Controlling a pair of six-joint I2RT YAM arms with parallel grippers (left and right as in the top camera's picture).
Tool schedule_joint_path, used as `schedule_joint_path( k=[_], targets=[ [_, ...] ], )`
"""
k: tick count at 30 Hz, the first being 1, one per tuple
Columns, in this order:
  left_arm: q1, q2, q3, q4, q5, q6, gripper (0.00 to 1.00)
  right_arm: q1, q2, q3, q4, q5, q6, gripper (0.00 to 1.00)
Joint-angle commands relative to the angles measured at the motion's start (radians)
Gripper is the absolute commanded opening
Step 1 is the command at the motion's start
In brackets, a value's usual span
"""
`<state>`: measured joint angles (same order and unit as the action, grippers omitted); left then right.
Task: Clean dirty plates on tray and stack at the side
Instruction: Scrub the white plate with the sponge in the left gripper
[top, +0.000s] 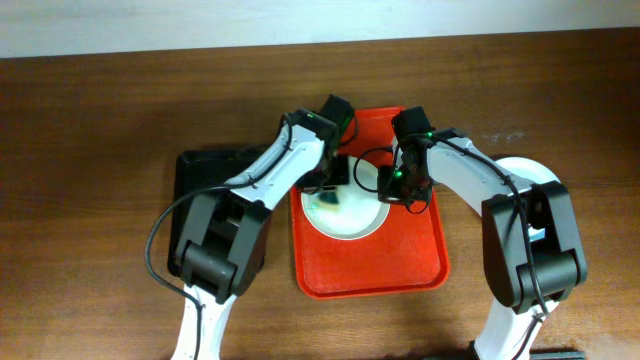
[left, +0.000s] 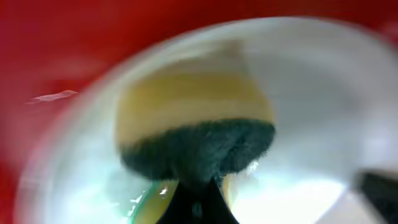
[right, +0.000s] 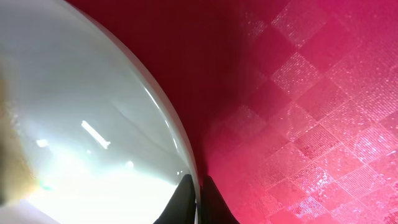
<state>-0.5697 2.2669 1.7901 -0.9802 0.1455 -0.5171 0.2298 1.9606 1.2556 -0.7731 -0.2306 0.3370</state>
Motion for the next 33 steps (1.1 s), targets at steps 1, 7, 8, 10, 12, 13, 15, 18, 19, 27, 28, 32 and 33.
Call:
schedule_joint_path(
  k=[1, 7, 8, 10, 12, 13, 15, 18, 19, 27, 28, 32, 33],
  targets=[
    [-0.09, 0.103, 0.01, 0.037, 0.286, 0.011, 0.0, -0.001, 0.011, -0.008, -0.008, 0.059, 0.01, 0.04],
    [-0.073, 0.092, 0.013, -0.03, 0.283, 0.024, 0.0, -0.001, 0.011, -0.008, -0.01, 0.055, 0.013, 0.04],
    [-0.064, 0.085, 0.013, -0.046, 0.266, 0.024, 0.0, -0.001, 0.011, -0.008, -0.009, 0.055, 0.013, 0.04],
    [-0.045, 0.07, 0.013, -0.079, 0.22, 0.024, 0.0, -0.001, 0.011, -0.008, -0.009, 0.055, 0.013, 0.04],
    [-0.015, 0.05, 0.013, -0.117, 0.167, 0.024, 0.0, -0.001, 0.011, -0.008, -0.008, 0.055, 0.013, 0.04],
    [-0.005, 0.043, 0.014, -0.129, 0.133, 0.024, 0.0, -0.001, 0.011, -0.008, -0.008, 0.055, 0.013, 0.04],
    [0.016, 0.025, 0.014, -0.136, 0.023, 0.024, 0.0, -0.001, 0.011, -0.008, -0.008, 0.055, 0.013, 0.04],
    [0.033, 0.017, 0.02, -0.131, -0.143, 0.009, 0.0, -0.001, 0.011, -0.008, -0.008, 0.055, 0.013, 0.04],
    [0.036, 0.017, 0.025, -0.131, -0.194, 0.009, 0.0, -0.001, 0.011, -0.008, -0.008, 0.055, 0.013, 0.04],
    [0.027, 0.014, 0.109, -0.162, -0.309, 0.009, 0.0, -0.001, 0.011, -0.008, -0.009, 0.055, 0.013, 0.04],
    [0.024, 0.013, 0.135, -0.18, -0.274, 0.009, 0.0, -0.001, 0.011, -0.008, -0.009, 0.056, 0.013, 0.04],
    [0.028, 0.003, 0.257, -0.28, -0.183, 0.01, 0.0, -0.001, 0.011, -0.008, -0.009, 0.056, 0.012, 0.04],
    [0.03, -0.003, 0.288, -0.309, -0.177, 0.01, 0.0, -0.001, 0.011, -0.008, -0.009, 0.056, 0.012, 0.04]
  ],
)
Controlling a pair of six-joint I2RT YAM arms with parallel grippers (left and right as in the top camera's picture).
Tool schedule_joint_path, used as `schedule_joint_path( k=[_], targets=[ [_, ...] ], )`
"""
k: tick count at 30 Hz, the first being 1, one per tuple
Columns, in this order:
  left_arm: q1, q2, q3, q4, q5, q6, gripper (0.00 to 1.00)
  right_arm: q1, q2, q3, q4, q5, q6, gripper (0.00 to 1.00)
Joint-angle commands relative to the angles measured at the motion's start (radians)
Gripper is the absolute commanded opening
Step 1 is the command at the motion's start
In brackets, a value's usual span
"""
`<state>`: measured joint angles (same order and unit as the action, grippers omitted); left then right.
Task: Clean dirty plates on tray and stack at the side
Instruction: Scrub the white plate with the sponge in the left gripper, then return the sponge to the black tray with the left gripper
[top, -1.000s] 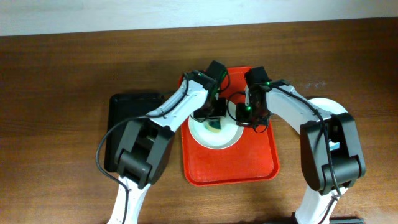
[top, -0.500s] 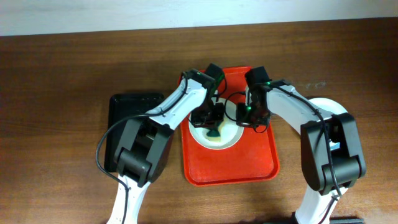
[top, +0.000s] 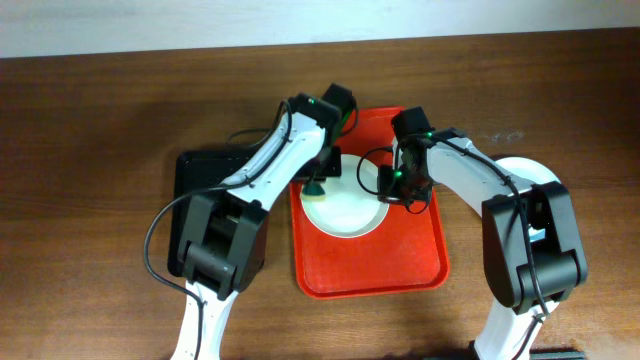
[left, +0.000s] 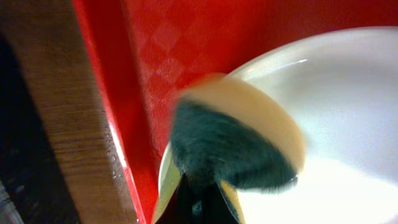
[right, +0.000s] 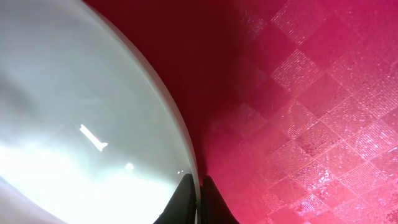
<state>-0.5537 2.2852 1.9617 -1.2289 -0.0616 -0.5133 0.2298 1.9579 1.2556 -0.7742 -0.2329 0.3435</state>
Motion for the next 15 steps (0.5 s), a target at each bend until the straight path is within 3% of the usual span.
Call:
schedule_joint_path(
  k=[1, 7, 11, 15],
  targets=[
    [0.018, -0.03, 0.158, -0.102, 0.033, 0.006, 0.0, -0.001, 0.014, -0.008, -0.008, 0.058, 0.006, 0.04],
    [0.093, -0.118, 0.308, -0.311, -0.036, 0.07, 0.0, -0.001, 0.014, -0.008, -0.011, 0.058, 0.001, 0.04],
    [0.19, -0.154, 0.308, -0.401, -0.131, 0.07, 0.0, -0.001, 0.014, -0.008, -0.011, 0.058, -0.046, 0.04],
    [0.296, -0.154, 0.268, -0.427, -0.102, 0.071, 0.0, -0.001, 0.014, -0.008, -0.01, 0.058, -0.059, 0.04]
  ],
)
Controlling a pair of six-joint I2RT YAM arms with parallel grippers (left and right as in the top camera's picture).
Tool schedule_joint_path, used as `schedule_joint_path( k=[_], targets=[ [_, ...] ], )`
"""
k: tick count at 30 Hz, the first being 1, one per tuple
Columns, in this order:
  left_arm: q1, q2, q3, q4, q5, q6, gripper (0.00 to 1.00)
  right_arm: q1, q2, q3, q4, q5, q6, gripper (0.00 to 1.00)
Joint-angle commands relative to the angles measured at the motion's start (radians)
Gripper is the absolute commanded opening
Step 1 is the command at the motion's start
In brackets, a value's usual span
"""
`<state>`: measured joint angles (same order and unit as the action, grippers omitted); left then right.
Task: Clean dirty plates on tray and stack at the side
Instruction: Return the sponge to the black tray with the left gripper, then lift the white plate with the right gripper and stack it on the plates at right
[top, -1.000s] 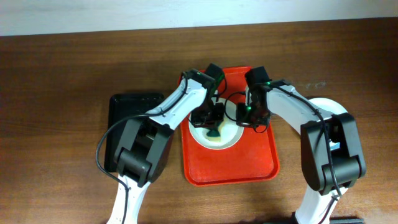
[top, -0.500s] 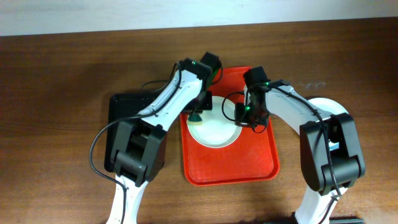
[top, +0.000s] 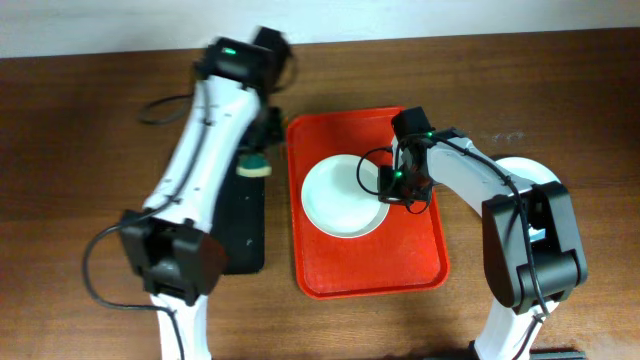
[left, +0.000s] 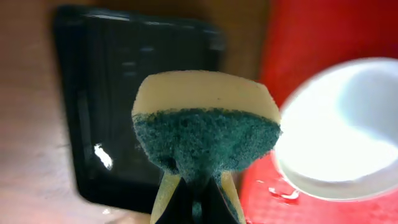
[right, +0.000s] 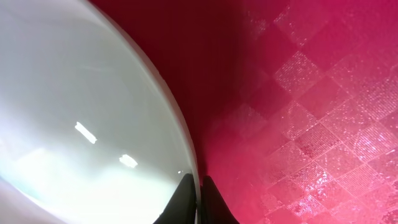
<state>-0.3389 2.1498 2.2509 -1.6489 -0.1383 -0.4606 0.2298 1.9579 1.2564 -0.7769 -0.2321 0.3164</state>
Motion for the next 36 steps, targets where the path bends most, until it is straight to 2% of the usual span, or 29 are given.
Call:
schedule_joint_path(
  k=[1, 5, 9, 15, 16, 18, 19, 21, 25, 26, 27, 30, 36],
  targets=[
    [0.099, -0.018, -0.04, -0.006, -0.018, 0.018, 0.0, -0.001, 0.014, -0.008, -0.007, 0.058, -0.032, 0.04],
    [0.143, -0.018, -0.188, 0.06, 0.029, 0.04, 0.0, -0.001, 0.014, -0.008, 0.016, 0.061, -0.056, 0.04],
    [0.15, -0.018, -0.422, 0.23, 0.026, 0.04, 0.0, -0.001, 0.014, -0.008, 0.022, 0.061, -0.058, 0.04],
    [0.172, -0.019, -0.597, 0.355, 0.055, 0.041, 0.0, -0.001, 0.014, -0.008, 0.019, 0.06, -0.058, 0.05],
    [0.172, -0.019, -0.598, 0.355, 0.057, 0.049, 0.05, -0.001, 0.014, -0.008, 0.021, 0.061, -0.058, 0.05],
    [0.172, -0.03, -0.596, 0.351, 0.071, 0.07, 0.15, -0.001, 0.014, -0.008, 0.028, 0.059, -0.058, 0.12],
    [0.172, -0.045, -0.596, 0.346, 0.075, 0.07, 0.24, -0.001, 0.014, -0.008, 0.031, 0.056, -0.058, 0.14],
    [0.175, -0.09, -0.596, 0.338, 0.074, 0.074, 0.59, -0.001, 0.012, -0.003, 0.024, 0.056, -0.058, 0.2],
    [0.214, -0.225, -0.596, 0.329, 0.075, 0.073, 0.89, 0.005, -0.007, 0.026, -0.021, 0.05, -0.078, 0.2],
    [0.241, -0.279, -0.596, 0.328, 0.075, 0.073, 0.95, 0.014, -0.024, 0.048, -0.046, 0.051, -0.101, 0.15],
    [0.269, -0.326, -0.596, 0.327, 0.075, 0.073, 0.99, 0.028, -0.042, 0.068, -0.067, 0.068, -0.108, 0.13],
    [0.376, -0.456, -0.596, 0.328, 0.088, 0.065, 1.0, 0.103, -0.097, 0.163, -0.158, 0.183, -0.111, 0.04],
    [0.591, -0.624, -0.596, 0.327, 0.128, 0.065, 1.0, 0.285, -0.115, 0.362, -0.275, 0.327, -0.11, 0.04]
  ],
)
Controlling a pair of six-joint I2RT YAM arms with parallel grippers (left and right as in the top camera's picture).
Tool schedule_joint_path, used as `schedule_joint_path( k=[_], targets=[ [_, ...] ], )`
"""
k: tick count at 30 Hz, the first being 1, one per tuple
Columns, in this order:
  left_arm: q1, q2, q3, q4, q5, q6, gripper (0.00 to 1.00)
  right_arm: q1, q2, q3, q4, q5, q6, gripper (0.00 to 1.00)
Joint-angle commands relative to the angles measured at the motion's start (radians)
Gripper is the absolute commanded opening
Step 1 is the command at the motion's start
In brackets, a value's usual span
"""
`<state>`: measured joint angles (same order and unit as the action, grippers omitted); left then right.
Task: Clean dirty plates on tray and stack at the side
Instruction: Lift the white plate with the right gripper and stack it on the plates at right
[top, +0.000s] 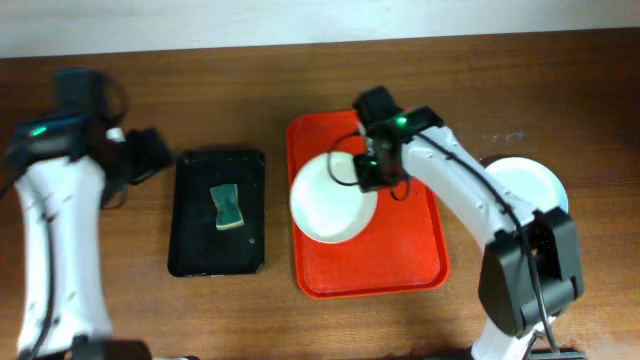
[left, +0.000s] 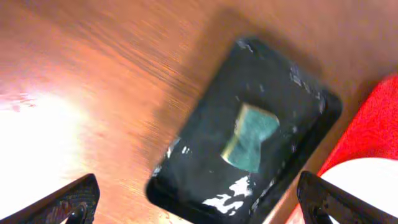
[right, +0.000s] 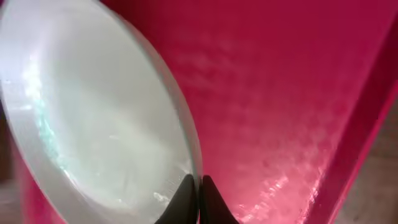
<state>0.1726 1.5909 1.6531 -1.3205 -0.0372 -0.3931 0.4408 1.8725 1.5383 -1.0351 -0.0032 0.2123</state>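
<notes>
A white plate (top: 325, 200) hangs tilted over the left half of the red tray (top: 400, 270). My right gripper (top: 372, 172) is shut on its right rim. The right wrist view shows the fingertips pinching the plate (right: 99, 118) rim, with the gripper (right: 198, 198) above the red tray (right: 292, 93). The green and yellow sponge (top: 228, 207) lies in the black tray (top: 190, 250). My left gripper (top: 148, 155) is off to the left of that tray, open and holding nothing. In its wrist view the gripper (left: 199, 205) looks down at the sponge (left: 252, 134).
A second white plate (top: 528, 185) lies on the wooden table to the right of the red tray. The black tray (left: 199, 180) sits just left of the red tray (left: 385, 106). Bare wood stretches at the far left and along the back.
The sponge left my left gripper and now lies in the black tray. That gripper stands open farther left. My right gripper has shifted left with the plate, which is now raised and tilted.
First my left gripper pressed the sponge on the plate while the right one held the rim. Then the sponge was at the plate's left edge, then held over the black tray. Now it lies there, and the right gripper holds the plate tilted above the red tray.
</notes>
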Motion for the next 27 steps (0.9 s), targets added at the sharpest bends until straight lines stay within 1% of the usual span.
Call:
schedule_joint_path(
  k=[1, 5, 8, 10, 12, 14, 15, 17, 21, 23, 27],
  targets=[
    [0.118, -0.087, 0.002, -0.001, 0.027, -0.002, 1.0, 0.107, -0.03, 0.115, -0.017, 0.113, -0.006, 0.04],
    [0.187, -0.111, 0.002, -0.001, 0.027, -0.002, 1.0, 0.198, -0.03, 0.207, 0.008, 0.17, -0.006, 0.04],
    [0.202, -0.111, 0.002, -0.001, 0.027, -0.002, 0.99, 0.27, -0.026, 0.212, 0.094, 0.203, -0.013, 0.04],
    [0.202, -0.111, 0.002, -0.001, 0.027, -0.002, 0.99, 0.331, -0.012, 0.212, 0.15, 0.303, -0.05, 0.04],
    [0.202, -0.111, 0.002, -0.001, 0.027, -0.002, 1.0, 0.39, -0.001, 0.212, 0.202, 0.467, -0.052, 0.04],
    [0.202, -0.111, 0.002, 0.0, 0.027, -0.002, 0.99, 0.431, -0.001, 0.212, 0.243, 0.56, -0.053, 0.04],
    [0.201, -0.111, 0.002, -0.001, 0.027, -0.002, 0.99, 0.455, -0.002, 0.212, 0.267, 0.594, -0.077, 0.04],
    [0.201, -0.111, 0.002, -0.001, 0.027, -0.002, 1.0, 0.5, -0.004, 0.212, 0.293, 0.685, -0.112, 0.04],
    [0.202, -0.111, 0.002, -0.001, 0.027, -0.002, 0.99, 0.594, -0.004, 0.212, 0.295, 0.933, -0.113, 0.04],
    [0.202, -0.111, 0.002, -0.001, 0.027, -0.002, 0.99, 0.631, -0.004, 0.212, 0.296, 0.998, -0.112, 0.04],
    [0.201, -0.111, 0.002, -0.001, 0.027, -0.002, 0.99, 0.688, -0.004, 0.212, 0.297, 1.06, -0.137, 0.04]
  ],
)
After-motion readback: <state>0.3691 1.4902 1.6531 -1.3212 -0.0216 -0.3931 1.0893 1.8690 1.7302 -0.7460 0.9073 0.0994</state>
